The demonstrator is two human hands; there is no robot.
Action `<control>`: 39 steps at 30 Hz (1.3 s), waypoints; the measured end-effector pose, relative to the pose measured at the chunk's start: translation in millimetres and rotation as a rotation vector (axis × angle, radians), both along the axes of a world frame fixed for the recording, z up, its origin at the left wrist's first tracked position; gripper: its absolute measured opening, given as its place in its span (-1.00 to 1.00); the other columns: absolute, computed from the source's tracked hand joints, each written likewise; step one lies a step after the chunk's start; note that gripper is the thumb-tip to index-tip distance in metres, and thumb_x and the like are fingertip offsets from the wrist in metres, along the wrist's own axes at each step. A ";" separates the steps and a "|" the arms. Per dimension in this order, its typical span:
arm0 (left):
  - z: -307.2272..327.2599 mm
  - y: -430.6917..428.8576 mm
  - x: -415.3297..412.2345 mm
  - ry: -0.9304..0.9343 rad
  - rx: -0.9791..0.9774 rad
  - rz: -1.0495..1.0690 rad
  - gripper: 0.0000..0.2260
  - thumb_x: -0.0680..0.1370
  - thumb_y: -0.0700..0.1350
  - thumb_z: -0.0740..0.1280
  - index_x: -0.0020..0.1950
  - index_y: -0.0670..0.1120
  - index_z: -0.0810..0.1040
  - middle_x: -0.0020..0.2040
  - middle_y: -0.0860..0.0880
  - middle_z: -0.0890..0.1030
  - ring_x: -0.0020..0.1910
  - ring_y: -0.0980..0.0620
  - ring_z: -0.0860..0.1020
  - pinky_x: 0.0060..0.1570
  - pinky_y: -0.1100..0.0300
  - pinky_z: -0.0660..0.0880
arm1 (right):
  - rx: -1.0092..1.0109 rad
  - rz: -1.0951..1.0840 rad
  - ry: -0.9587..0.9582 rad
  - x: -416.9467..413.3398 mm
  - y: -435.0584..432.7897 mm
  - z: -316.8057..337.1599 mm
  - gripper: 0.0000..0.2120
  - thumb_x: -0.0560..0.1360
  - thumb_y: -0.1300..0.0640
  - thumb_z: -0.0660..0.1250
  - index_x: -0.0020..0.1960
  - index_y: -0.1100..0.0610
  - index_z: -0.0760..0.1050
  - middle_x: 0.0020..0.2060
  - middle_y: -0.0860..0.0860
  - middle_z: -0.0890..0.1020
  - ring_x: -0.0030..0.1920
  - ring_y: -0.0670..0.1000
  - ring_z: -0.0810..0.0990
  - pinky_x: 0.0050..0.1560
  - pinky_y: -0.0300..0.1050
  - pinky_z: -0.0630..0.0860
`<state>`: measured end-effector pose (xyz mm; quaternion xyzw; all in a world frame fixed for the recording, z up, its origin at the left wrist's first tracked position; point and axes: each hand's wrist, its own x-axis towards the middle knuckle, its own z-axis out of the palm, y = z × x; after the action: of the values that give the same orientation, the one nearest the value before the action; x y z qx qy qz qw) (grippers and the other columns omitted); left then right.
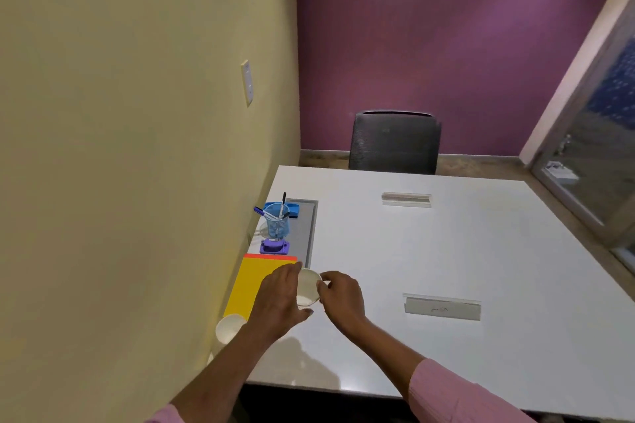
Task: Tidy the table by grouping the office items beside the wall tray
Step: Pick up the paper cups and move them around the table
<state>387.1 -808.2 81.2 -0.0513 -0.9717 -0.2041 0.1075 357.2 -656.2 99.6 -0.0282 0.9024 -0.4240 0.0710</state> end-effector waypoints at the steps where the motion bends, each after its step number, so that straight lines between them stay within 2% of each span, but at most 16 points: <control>1: 1.2 8.0 -3.2 -0.003 -0.028 -0.024 -0.11 0.18 0.12 0.62 0.39 -0.20 0.39 0.28 -0.18 0.54 0.23 -0.19 0.52 0.19 -0.05 0.49 | -0.013 -0.033 -0.010 -1.1 11.3 1.2 -0.70 0.49 0.07 0.23 0.14 0.05 0.63 -0.04 0.03 0.72 -0.04 0.06 0.66 -0.03 -0.09 0.57; 4: 2.5 36.5 -13.1 -0.056 -0.135 -0.083 -0.03 0.26 0.27 0.51 0.51 -0.11 0.19 0.47 -0.12 0.34 0.44 -0.12 0.30 0.40 -0.04 0.28 | -0.051 -0.133 -0.032 -2.9 48.5 3.3 -0.73 0.50 0.09 0.24 0.13 0.09 0.63 -0.05 0.04 0.72 -0.07 0.07 0.67 -0.02 -0.02 0.61; 8: 2.1 84.6 -26.0 -0.125 -0.136 -0.127 0.04 0.28 0.36 0.43 0.55 -0.09 0.04 0.55 -0.09 0.17 0.52 -0.08 0.13 0.49 -0.02 0.10 | -0.103 -0.269 -0.072 -5.7 105.3 4.9 -0.73 0.49 0.11 0.25 0.10 0.12 0.63 -0.09 0.08 0.72 -0.11 0.13 0.68 -0.03 0.02 0.63; 16: -5.6 211.3 -49.3 -0.169 -0.212 -0.219 -0.01 0.32 0.45 0.24 0.54 -0.11 0.03 0.54 -0.11 0.17 0.51 -0.09 0.13 0.47 -0.06 0.08 | -0.116 -0.451 -0.107 -11.5 249.7 -2.2 -0.74 0.49 0.14 0.25 0.11 0.12 0.62 -0.04 0.09 0.71 -0.09 0.14 0.68 -0.01 0.03 0.62; 21: -12.8 288.1 -59.3 -0.187 -0.276 -0.189 -0.06 0.35 0.45 0.18 0.54 -0.09 0.05 0.52 -0.08 0.20 0.48 -0.10 0.17 0.43 -0.08 0.11 | -0.098 -0.492 -0.131 -24.9 345.2 -14.0 -0.73 0.49 0.16 0.23 0.11 0.12 0.62 -0.03 0.10 0.70 -0.06 0.17 0.68 0.03 0.04 0.61; 26: -24.5 344.6 -70.7 -0.260 -0.366 -0.187 -0.08 0.40 0.45 0.09 0.57 -0.06 -0.09 0.58 -0.13 0.03 0.55 -0.17 -0.01 0.48 -0.17 -0.05 | -0.090 -0.518 -0.134 -48.5 416.7 -28.7 -0.76 0.50 0.20 0.22 0.05 0.17 0.62 -0.05 0.14 0.70 -0.07 0.21 0.67 0.01 0.06 0.62; 32: -37.0 387.9 -91.5 -0.301 -0.418 -0.193 -0.11 0.42 0.45 0.03 0.57 -0.04 -0.14 0.59 -0.14 -0.01 0.55 -0.21 -0.05 0.47 -0.21 -0.08 | -0.087 -0.533 -0.179 -81.3 460.5 -53.1 -0.75 0.51 0.21 0.22 0.11 0.20 0.60 -0.03 0.17 0.69 -0.04 0.23 0.67 0.03 0.08 0.62; 39: -68.7 409.4 -107.4 -0.353 -0.417 -0.196 -0.18 0.46 0.39 0.02 0.57 -0.03 -0.11 0.59 -0.14 0.00 0.55 -0.23 -0.05 0.47 -0.22 -0.10 | -0.102 -0.537 -0.249 -108.5 467.1 -90.9 -0.78 0.51 0.24 0.20 -0.02 0.24 0.62 -0.10 0.20 0.69 -0.10 0.26 0.66 -0.01 0.12 0.63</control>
<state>279.6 -398.9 12.5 -0.1294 -0.9868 -0.0151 -0.0965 248.7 -189.1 8.6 0.2602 0.8394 -0.4727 0.0648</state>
